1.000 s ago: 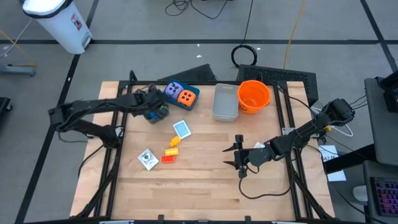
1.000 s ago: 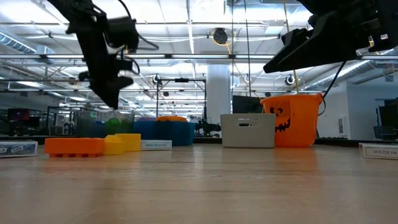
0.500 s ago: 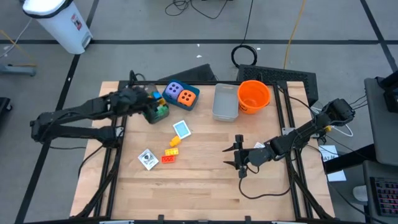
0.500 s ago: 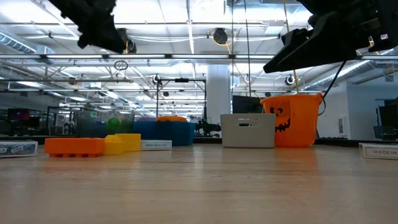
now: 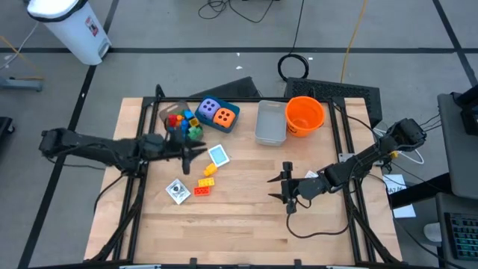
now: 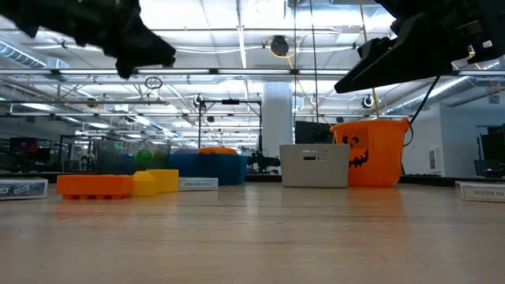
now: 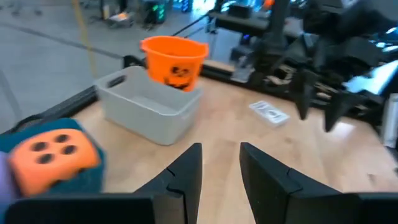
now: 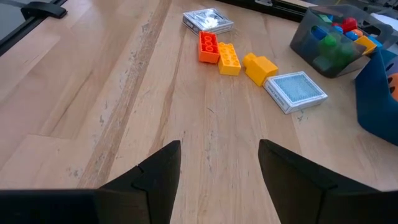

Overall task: Pick & Place Toys
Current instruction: Put the brown deck of cards into the gray bin

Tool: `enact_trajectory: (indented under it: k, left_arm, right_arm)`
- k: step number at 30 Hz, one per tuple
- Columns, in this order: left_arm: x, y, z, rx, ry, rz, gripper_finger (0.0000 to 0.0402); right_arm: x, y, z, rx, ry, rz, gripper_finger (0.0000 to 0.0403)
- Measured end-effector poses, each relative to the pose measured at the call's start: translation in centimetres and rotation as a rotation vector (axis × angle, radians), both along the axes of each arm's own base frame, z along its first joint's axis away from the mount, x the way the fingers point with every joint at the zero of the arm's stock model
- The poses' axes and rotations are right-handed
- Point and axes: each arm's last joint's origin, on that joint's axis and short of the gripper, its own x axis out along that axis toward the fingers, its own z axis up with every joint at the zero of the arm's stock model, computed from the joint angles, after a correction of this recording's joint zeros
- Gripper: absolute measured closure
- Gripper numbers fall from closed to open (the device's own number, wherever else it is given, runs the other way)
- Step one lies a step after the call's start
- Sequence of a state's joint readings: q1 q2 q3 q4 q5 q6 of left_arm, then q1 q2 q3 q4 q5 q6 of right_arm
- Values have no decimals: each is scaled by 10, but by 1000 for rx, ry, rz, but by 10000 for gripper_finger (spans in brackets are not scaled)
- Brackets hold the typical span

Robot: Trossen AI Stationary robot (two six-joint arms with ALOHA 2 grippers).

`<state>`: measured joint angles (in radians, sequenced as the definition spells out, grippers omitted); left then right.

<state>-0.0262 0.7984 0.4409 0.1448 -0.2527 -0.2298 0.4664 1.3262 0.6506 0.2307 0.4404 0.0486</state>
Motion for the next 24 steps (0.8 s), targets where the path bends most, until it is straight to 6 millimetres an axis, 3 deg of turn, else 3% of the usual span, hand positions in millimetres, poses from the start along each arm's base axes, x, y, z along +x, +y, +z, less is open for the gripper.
enact_trajectory:
  k: [6,9,19,24]
  left_arm:
    - [-2,-17,-44,-48,-111,-87,284]
    - [-3,-28,-55,-76,-144,-146,284]
    - [7,-68,-55,-79,-155,-300,284]
    - [21,-86,-52,-48,-131,-310,284]
  right_arm:
    - [0,0,0,16,0,-8,193]
    - [0,0,0,39,-2,-19,193]
    - [0,0,0,62,-4,-26,193]
    - [-1,4,-1,78,26,88,193]
